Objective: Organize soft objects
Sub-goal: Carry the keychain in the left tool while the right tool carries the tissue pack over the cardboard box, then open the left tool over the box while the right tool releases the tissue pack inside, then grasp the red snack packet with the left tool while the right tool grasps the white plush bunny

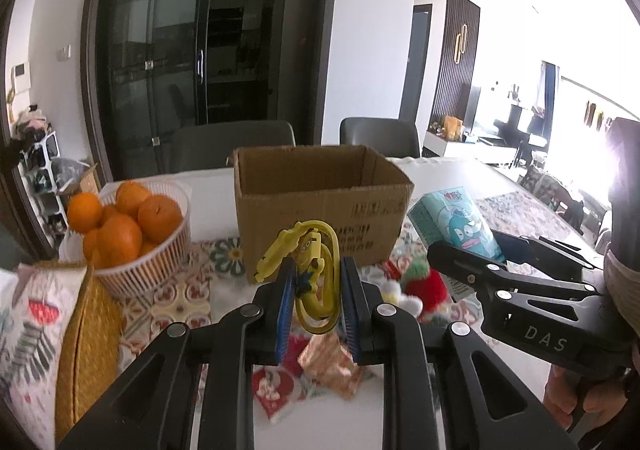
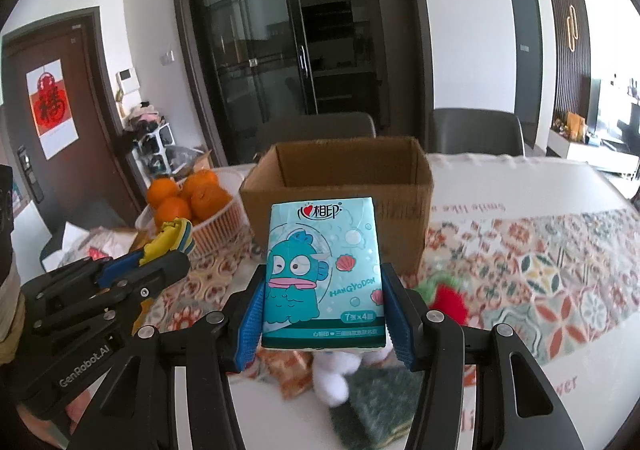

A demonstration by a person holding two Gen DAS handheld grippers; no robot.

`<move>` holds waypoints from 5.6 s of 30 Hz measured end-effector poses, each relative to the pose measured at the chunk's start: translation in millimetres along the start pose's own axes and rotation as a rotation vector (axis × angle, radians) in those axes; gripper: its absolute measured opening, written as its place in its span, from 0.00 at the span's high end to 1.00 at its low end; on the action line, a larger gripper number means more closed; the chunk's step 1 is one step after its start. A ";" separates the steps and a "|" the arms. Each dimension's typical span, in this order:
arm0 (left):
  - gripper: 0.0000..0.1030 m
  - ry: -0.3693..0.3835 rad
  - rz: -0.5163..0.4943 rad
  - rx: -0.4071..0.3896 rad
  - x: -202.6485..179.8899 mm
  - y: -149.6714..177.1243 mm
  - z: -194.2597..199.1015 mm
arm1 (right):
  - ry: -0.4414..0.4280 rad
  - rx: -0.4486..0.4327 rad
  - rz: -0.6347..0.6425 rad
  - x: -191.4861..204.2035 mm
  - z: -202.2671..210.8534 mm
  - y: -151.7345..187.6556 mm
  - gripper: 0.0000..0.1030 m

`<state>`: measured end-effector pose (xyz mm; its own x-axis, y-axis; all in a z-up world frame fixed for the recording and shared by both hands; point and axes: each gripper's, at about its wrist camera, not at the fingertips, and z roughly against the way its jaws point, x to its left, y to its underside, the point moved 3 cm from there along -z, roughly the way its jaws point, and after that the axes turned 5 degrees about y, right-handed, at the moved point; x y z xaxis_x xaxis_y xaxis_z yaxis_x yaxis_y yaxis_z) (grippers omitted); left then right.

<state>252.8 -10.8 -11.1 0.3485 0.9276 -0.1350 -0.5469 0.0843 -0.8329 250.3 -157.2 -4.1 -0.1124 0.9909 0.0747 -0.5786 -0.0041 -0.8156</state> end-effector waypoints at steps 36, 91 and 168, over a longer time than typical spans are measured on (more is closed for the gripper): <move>0.78 -0.027 -0.091 0.119 23.5 -134.2 -94.7 | -0.051 0.248 0.027 -30.1 -122.4 -125.5 0.48; 0.37 -0.187 -0.024 0.259 44.6 -99.0 -79.9 | 0.041 0.323 0.056 -21.3 -93.8 -94.3 0.32; 0.72 -0.190 0.221 0.799 78.1 112.0 -151.7 | 0.054 0.709 0.056 -3.0 -175.4 77.4 0.14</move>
<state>334.3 15.8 -196.3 0.0761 0.9923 -0.0979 -0.9855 0.0599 -0.1589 347.6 -136.9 -168.1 -0.1282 0.9917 0.0000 -0.9612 -0.1242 -0.2462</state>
